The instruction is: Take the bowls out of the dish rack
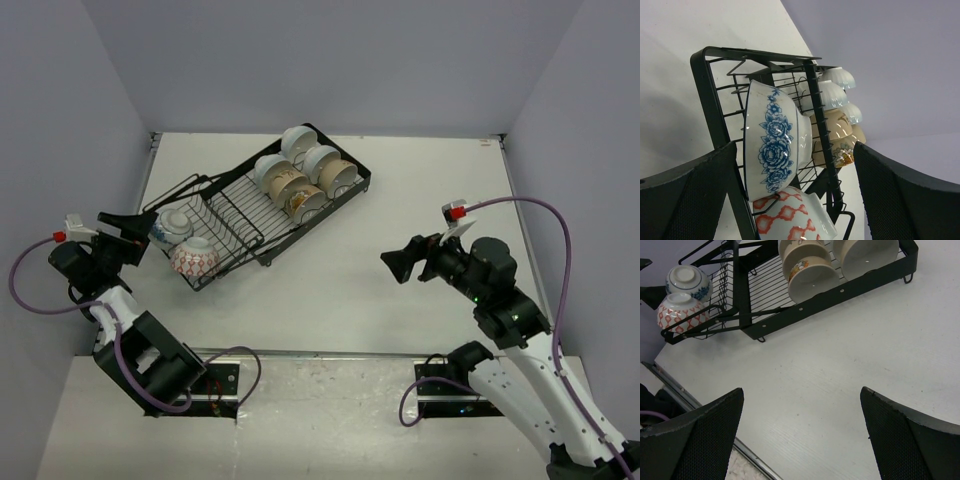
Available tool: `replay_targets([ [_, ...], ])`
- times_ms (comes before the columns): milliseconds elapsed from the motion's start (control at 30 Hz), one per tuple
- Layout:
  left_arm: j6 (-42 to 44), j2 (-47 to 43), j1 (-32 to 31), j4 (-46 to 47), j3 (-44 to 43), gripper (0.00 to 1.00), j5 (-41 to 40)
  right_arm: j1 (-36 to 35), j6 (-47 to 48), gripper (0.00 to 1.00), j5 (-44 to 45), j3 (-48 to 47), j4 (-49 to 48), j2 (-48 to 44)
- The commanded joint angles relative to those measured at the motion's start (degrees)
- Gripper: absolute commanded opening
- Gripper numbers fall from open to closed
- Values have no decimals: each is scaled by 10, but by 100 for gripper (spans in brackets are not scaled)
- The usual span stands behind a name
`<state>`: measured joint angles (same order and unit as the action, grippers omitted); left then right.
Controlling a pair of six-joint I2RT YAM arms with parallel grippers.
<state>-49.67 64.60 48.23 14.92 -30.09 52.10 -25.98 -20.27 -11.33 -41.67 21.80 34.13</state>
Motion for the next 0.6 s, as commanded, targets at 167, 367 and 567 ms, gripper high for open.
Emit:
replay_targets([
  [167, -22, 7, -8, 50, 13, 98, 17, -2, 11, 99, -18, -4, -18, 12],
  [367, -56, 18, -9, 96, 33, 96, 20, -2, 12, 99, -31, -7, -18, 25],
  [567, -85, 19, -20, 131, 42, 92, 18, -3, 8, 99, -43, -6, -22, 38],
])
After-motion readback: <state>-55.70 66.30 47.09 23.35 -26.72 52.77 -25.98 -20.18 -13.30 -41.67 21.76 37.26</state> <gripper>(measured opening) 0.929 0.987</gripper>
